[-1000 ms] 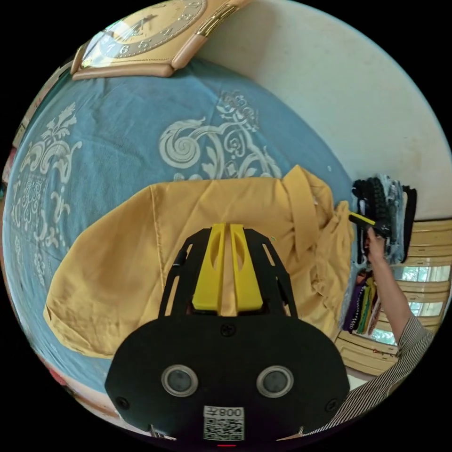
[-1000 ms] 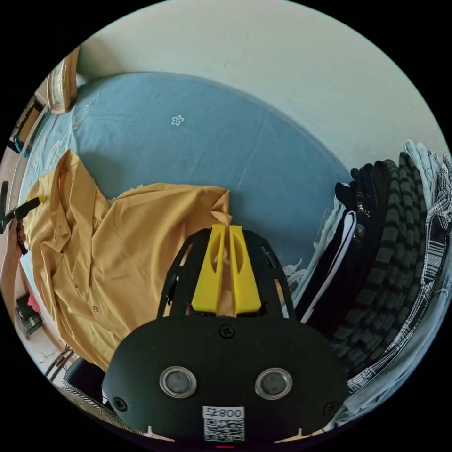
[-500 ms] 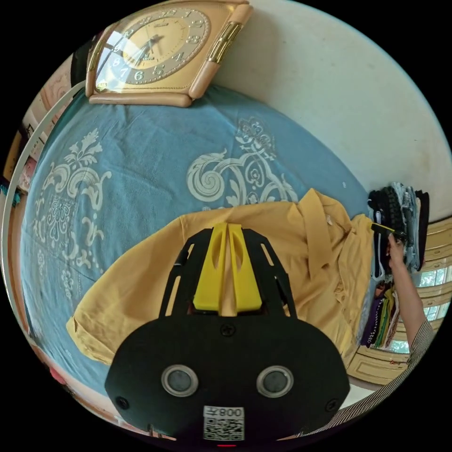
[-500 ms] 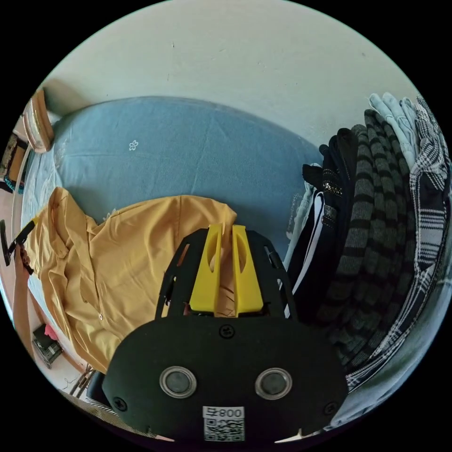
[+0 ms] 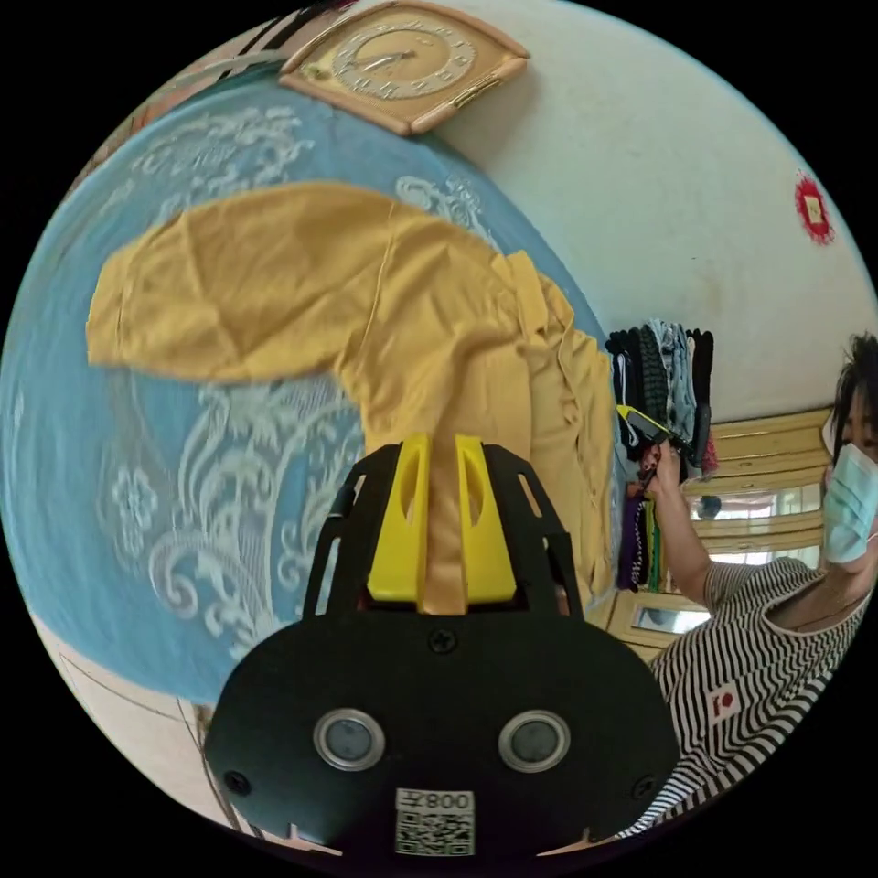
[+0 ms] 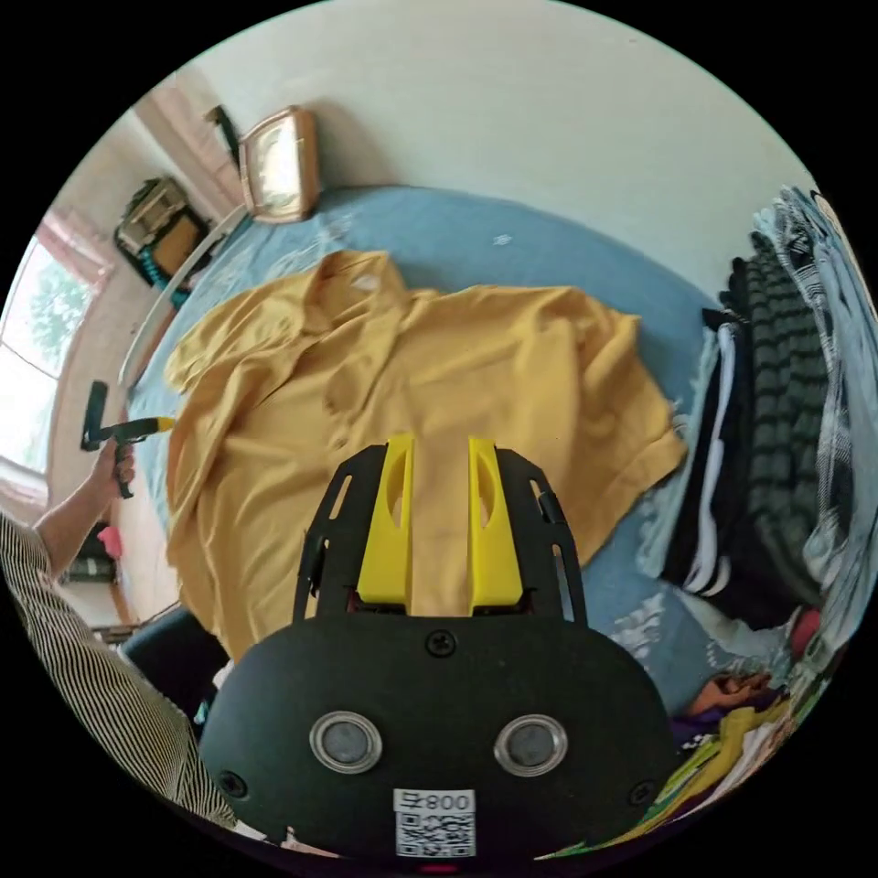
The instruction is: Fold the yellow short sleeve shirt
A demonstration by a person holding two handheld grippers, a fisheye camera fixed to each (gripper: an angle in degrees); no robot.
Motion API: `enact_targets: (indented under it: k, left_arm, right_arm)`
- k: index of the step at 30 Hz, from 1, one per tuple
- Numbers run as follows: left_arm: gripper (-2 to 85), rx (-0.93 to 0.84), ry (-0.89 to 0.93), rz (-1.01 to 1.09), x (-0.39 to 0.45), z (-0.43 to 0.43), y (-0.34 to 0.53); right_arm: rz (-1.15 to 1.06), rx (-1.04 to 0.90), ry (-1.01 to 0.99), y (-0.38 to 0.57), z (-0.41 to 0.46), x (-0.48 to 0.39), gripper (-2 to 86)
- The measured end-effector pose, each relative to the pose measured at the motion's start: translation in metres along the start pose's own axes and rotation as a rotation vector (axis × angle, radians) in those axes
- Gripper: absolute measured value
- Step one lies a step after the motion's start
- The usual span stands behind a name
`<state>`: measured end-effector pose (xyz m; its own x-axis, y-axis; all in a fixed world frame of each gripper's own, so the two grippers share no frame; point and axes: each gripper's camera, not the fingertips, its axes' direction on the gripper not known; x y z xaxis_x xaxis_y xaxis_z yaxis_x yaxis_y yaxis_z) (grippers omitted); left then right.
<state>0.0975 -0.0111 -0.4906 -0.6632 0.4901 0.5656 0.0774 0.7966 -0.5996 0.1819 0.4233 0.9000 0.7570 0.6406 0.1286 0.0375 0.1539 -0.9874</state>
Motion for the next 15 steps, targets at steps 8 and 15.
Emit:
enact_targets:
  k: [8, 15]
  left_arm:
    - [7.6, -0.129, 0.121, -0.119, -0.038, -0.009, 0.137]
    - [4.0, -0.236, 0.157, -0.089, -0.049, 0.012, 0.212]
  right_arm:
    - [-0.126, -0.081, -0.319, 0.13, 0.003, -0.126, 10.3]
    - [-0.156, -0.185, -0.437, 0.211, 0.014, -0.21, 10.7]
